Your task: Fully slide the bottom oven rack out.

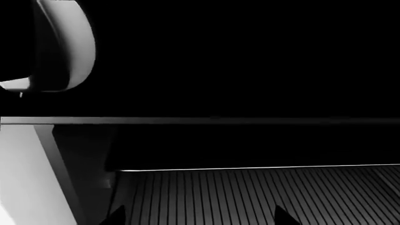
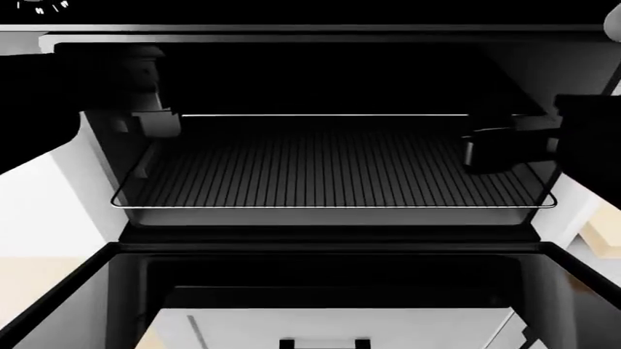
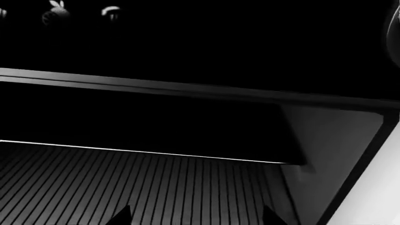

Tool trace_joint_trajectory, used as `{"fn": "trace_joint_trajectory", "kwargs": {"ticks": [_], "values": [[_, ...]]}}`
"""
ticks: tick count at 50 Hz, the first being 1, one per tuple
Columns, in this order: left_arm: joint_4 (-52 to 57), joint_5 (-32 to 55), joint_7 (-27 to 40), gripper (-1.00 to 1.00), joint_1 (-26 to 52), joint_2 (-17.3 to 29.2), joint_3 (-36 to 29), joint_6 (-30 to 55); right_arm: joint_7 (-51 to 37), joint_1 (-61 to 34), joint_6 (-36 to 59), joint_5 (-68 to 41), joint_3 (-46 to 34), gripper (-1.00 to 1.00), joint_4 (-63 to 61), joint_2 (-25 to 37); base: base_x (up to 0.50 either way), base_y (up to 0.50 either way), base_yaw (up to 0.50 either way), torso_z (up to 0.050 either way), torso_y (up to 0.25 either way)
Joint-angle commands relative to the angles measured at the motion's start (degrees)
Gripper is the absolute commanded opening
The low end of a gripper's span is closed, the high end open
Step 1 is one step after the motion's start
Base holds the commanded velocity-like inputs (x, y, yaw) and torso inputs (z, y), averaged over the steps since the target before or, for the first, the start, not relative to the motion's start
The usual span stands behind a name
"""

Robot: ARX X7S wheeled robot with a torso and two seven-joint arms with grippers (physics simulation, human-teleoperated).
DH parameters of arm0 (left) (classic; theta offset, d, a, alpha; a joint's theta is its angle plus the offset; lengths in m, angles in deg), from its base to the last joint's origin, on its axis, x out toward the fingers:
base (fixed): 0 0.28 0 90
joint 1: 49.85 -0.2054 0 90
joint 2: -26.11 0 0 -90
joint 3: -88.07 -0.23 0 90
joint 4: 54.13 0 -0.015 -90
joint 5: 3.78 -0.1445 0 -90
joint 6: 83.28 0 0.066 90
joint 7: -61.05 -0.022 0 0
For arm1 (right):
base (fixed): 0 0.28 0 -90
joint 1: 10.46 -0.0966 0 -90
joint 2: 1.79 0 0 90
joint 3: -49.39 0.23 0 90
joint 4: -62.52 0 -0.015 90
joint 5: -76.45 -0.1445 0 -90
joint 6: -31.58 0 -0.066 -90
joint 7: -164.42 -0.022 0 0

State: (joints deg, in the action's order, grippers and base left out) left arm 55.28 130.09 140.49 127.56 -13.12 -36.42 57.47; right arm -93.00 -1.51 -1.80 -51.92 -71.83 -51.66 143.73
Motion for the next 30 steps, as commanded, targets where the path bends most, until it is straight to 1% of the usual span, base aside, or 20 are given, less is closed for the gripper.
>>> {"fn": "trace_joint_trajectory", "kwargs": {"ticks": [1,7,14,23,30], "values": [[-2.7,1.3,-0.2,1.0,-0.2,-1.5,-2.7,0.5,-0.4,-0.8,0.0,-1.0,-2.3,1.0,3.2,-1.6,0.0,0.0,0.0,0.0,0.0],[-5.0,2.0,0.1,1.0,-1.5,-3.0,-5.5,0.8,0.6,-1.5,2.1,0.4,-4.6,1.0,6.6,-3.2,0.0,0.0,0.0,0.0,0.0],[-9.0,1.4,-1.2,1.0,-2.1,-5.8,-7.7,1.1,1.7,-2.6,2.8,1.4,-5.8,1.0,11.3,-4.7,0.0,0.0,0.0,0.0,0.0],[-16.5,-6.3,-6.6,1.0,-3.4,-9.5,-10.4,3.2,4.3,-1.7,4.4,5.7,-7.9,1.0,15.7,-6.5,0.0,0.0,0.0,0.0,0.0],[-20.5,-13.1,-11.7,1.0,-4.6,-11.3,-11.1,3.2,9.3,-2.1,5.6,13.4,-8.7,1.0,20.3,-8.4,0.0,0.0,0.0,0.0,0.0]]}}
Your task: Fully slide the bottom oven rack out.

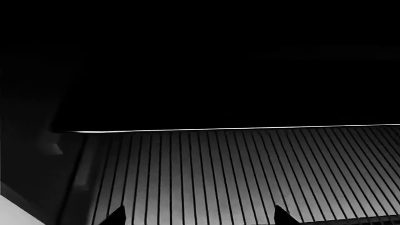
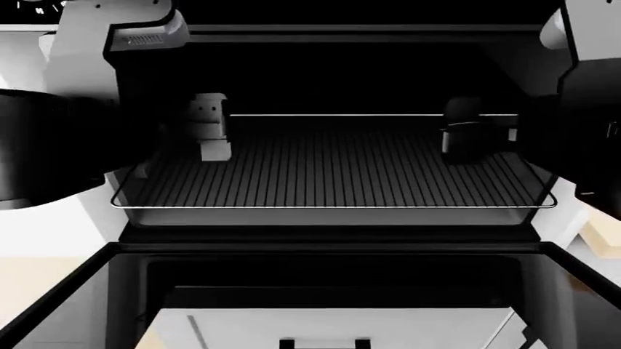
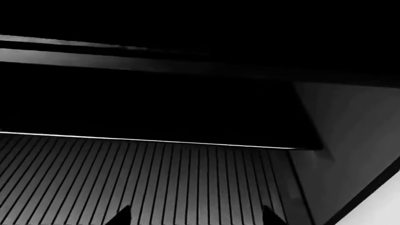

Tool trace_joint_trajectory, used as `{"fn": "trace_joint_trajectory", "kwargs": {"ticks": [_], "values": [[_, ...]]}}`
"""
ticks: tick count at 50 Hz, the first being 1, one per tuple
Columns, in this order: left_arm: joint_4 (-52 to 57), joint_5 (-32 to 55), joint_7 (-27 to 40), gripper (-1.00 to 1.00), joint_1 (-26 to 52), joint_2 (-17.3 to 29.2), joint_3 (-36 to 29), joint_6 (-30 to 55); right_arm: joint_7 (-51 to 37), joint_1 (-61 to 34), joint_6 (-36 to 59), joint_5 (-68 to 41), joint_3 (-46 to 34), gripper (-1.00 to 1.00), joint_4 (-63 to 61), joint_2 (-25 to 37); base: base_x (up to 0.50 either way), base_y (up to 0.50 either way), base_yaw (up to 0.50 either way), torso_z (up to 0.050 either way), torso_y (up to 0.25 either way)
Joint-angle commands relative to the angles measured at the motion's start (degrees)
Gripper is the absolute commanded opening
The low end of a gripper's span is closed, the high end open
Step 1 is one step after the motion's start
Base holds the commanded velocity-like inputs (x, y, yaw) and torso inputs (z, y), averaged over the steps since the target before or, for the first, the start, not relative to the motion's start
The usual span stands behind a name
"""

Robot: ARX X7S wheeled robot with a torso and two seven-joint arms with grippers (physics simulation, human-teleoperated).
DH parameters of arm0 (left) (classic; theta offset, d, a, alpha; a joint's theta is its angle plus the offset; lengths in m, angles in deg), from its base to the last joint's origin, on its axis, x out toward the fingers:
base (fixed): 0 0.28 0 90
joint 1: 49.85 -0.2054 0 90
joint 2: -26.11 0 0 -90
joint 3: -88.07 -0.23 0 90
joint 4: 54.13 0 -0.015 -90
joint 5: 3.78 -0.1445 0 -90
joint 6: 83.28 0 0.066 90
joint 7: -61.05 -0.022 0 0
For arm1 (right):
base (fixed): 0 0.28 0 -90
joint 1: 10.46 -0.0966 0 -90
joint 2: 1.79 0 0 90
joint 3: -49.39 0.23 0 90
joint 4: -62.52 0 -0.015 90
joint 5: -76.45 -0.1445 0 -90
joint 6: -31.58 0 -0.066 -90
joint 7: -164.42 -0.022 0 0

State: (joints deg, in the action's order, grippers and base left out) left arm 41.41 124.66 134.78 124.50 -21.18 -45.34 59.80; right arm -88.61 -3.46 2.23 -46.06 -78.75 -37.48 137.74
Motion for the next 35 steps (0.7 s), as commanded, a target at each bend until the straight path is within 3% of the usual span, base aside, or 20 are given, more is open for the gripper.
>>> {"fn": "trace_joint_trajectory", "kwargs": {"ticks": [1,20,35], "values": [[-7.1,-8.2,-6.5,1.0,-1.8,-3.4,-2.4,0.9,5.3,-0.1,1.7,8.3,-1.9,1.0,6.5,-2.5,0.0,0.0,0.0,0.0,0.0],[-12.2,-11.0,-10.3,1.0,-3.2,-5.6,-4.8,1.7,10.7,0.8,2.5,15.3,-5.0,1.0,11.9,-5.9,0.0,0.0,0.0,0.0,0.0],[-12.2,-9.7,-9.3,1.0,-1.5,-4.7,-4.7,2.2,9.5,-0.2,2.7,14.1,-5.1,1.0,12.0,-5.6,0.0,0.0,0.0,0.0,-0.208]]}}
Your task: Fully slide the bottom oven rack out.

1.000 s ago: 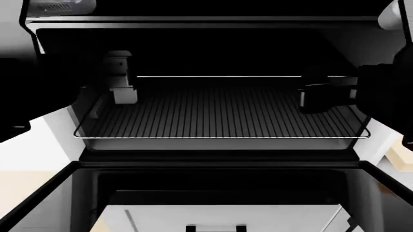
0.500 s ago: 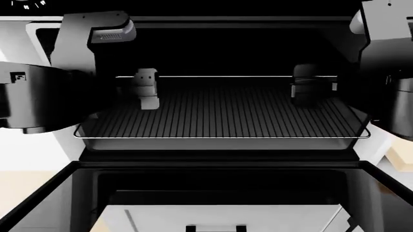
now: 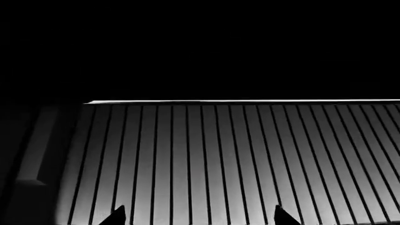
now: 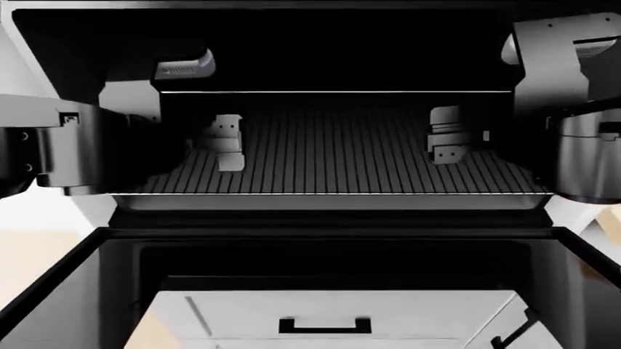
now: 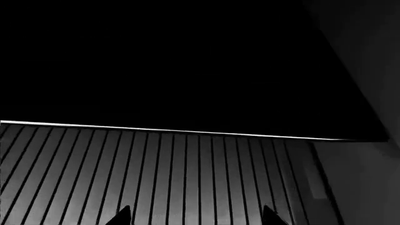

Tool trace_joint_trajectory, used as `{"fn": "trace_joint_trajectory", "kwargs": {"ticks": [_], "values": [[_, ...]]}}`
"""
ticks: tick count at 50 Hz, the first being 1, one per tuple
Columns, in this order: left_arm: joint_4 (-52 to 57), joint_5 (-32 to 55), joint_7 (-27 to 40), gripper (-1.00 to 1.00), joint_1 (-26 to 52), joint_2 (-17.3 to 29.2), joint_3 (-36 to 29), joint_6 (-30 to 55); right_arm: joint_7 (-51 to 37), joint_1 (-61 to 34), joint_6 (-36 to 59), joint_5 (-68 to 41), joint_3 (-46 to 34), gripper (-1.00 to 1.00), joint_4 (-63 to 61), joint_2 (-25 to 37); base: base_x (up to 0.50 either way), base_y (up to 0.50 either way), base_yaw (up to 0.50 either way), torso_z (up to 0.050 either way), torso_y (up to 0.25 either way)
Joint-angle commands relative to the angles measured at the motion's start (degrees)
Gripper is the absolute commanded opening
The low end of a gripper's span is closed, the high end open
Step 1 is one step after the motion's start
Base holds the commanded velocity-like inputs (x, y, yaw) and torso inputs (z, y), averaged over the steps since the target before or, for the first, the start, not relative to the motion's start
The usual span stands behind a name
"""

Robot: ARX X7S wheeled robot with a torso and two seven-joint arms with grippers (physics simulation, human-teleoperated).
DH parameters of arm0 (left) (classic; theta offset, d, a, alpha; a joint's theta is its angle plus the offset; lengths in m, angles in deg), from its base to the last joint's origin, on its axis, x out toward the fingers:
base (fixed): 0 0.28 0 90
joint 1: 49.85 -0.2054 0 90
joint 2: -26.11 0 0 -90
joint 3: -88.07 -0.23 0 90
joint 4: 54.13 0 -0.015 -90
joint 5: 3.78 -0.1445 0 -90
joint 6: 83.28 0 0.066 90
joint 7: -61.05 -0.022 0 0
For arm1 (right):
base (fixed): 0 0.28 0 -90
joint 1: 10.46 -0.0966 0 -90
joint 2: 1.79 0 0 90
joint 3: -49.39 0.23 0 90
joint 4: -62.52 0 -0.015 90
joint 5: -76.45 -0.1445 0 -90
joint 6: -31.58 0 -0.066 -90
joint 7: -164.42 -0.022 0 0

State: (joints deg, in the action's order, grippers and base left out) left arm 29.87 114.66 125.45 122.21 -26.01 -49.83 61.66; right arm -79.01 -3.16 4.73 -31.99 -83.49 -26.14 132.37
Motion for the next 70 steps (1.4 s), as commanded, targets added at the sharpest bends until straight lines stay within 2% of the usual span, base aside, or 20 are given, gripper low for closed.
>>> {"fn": "trace_joint_trajectory", "kwargs": {"ticks": [1,15,29,38,52,61,70], "values": [[-0.7,0.4,0.1,1.0,0.9,0.1,-0.2,0.4,-0.1,-0.7,0.3,-0.1,-0.4,1.0,0.7,-0.3,0.0,0.0,0.0,0.0,-0.25],[-0.9,-0.5,0.1,1.0,2.3,0.0,-0.3,0.4,0.9,-1.5,0.2,0.6,-0.3,1.0,0.7,-0.3,0.0,0.0,0.0,0.0,-0.224],[-1.3,-5.5,-2.1,1.0,2.9,-1.4,-1.0,-0.6,4.3,-1.1,-2.1,5.5,0.3,1.0,-0.9,-0.7,0.0,0.0,0.0,0.0,0.0],[-3.3,-5.1,-1.8,1.0,1.0,-2.4,-3.2,0.6,5.3,1.9,-2.2,5.1,-1.4,1.0,2.3,-1.9,0.0,0.0,0.0,0.0,0.0],[-11.8,-11.4,-9.9,1.0,-1.1,-5.1,-7.0,1.3,9.4,7.0,-5.0,10.0,-3.8,1.0,6.4,-3.7,0.01,0.0,0.0,0.0,-0.014],[-7.9,-7.6,-6.3,1.0,-6.2,-2.6,-7.4,1.3,5.5,12.3,-6.1,5.0,-3.1,1.0,3.7,-1.4,0.01,0.0,0.0,0.0,-0.021],[-0.6,-0.2,-0.2,1.0,-16.2,2.0,-7.6,-1.4,-0.6,19.0,-6.8,-2.7,-3.0,1.0,-2.3,3.4,-0.01,0.0,0.0,0.0,-0.02]]}}
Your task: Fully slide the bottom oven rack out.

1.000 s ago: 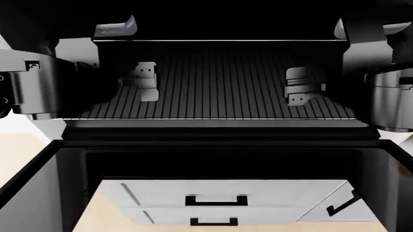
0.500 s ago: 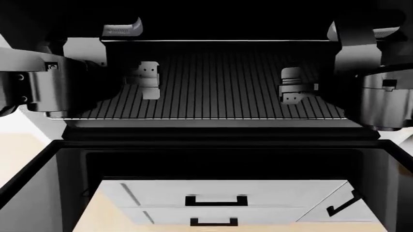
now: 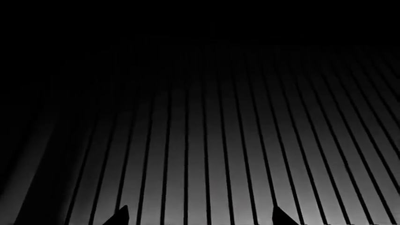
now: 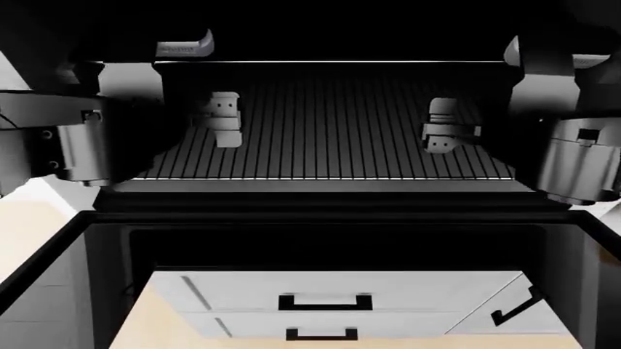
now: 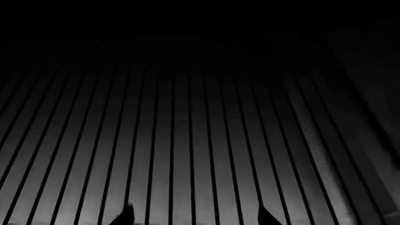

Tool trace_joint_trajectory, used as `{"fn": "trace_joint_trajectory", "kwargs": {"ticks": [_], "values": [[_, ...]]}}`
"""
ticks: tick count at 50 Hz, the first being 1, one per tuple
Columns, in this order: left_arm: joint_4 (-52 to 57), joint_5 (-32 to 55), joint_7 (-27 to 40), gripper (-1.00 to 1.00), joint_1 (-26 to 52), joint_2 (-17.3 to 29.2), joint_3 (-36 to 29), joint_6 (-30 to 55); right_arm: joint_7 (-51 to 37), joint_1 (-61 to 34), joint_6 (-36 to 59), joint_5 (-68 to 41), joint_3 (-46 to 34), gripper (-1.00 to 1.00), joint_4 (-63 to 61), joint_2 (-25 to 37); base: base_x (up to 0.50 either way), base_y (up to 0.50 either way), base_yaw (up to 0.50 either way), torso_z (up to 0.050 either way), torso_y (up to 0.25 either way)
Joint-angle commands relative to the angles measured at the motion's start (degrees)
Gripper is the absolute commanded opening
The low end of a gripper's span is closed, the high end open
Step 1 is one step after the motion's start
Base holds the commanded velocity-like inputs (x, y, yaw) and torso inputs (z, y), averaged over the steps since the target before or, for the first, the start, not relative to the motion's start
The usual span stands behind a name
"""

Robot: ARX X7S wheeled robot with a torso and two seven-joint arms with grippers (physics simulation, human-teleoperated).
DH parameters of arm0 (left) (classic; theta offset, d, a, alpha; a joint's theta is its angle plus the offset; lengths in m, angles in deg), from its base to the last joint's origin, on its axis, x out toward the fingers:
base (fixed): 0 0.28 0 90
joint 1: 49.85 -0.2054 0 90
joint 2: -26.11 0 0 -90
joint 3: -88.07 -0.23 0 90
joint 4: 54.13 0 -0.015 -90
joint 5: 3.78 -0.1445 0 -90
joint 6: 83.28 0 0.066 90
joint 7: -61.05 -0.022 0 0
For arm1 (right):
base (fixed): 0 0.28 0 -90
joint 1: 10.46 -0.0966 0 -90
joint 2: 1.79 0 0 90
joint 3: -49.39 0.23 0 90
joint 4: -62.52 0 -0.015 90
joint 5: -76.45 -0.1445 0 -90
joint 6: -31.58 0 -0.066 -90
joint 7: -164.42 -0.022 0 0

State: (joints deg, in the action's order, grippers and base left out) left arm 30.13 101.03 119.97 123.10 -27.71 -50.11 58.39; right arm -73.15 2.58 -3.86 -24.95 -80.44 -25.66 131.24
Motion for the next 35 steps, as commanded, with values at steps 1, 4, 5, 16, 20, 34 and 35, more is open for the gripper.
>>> {"fn": "trace_joint_trajectory", "kwargs": {"ticks": [1,4,5,16,20,34,35], "values": [[-0.6,14.1,5.8,1.0,-17.7,4.0,-7.4,1.8,-6.8,13.7,1.8,-10.2,-6.1,1.0,-3.2,4.8,-0.01,0.0,0.0,0.0,-0.02],[0.3,15.2,6.9,1.0,-19.3,5.0,-8.1,1.9,-7.2,15.4,1.9,-11.0,-6.5,1.0,-4.8,6.0,0.0,0.0,0.0,0.0,-0.02],[0.5,15.5,7.0,1.0,-19.9,5.3,-8.2,1.8,-7.3,16.2,1.8,-11.1,-6.6,1.0,-5.3,6.4,-0.01,0.0,0.0,0.0,-0.021],[1.9,16.0,7.5,1.0,-25.7,6.9,-10.6,1.5,-7.1,23.8,0.2,-12.5,-7.8,1.0,-9.3,10.1,-0.02,0.0,-0.01,0.0,-0.021],[2.2,17.0,8.6,1.0,-26.4,7.3,-12.0,2.9,-7.0,26.7,-0.7,-12.8,-8.2,1.0,-10.6,11.4,-0.03,-0.01,-0.02,0.0,-0.02],[6.2,23.2,12.8,1.0,-28.6,10.8,-14.4,4.8,-8.6,34.7,-4.8,-17.2,-8.1,1.0,-17.6,17.4,-0.04,-0.01,-0.02,0.0,-0.019],[6.6,24.2,13.4,1.0,-28.5,11.1,-14.7,5.2,-8.8,34.8,-4.8,-17.5,-8.1,1.0,-17.9,17.8,-0.04,-0.02,-0.02,0.0,-0.016]]}}
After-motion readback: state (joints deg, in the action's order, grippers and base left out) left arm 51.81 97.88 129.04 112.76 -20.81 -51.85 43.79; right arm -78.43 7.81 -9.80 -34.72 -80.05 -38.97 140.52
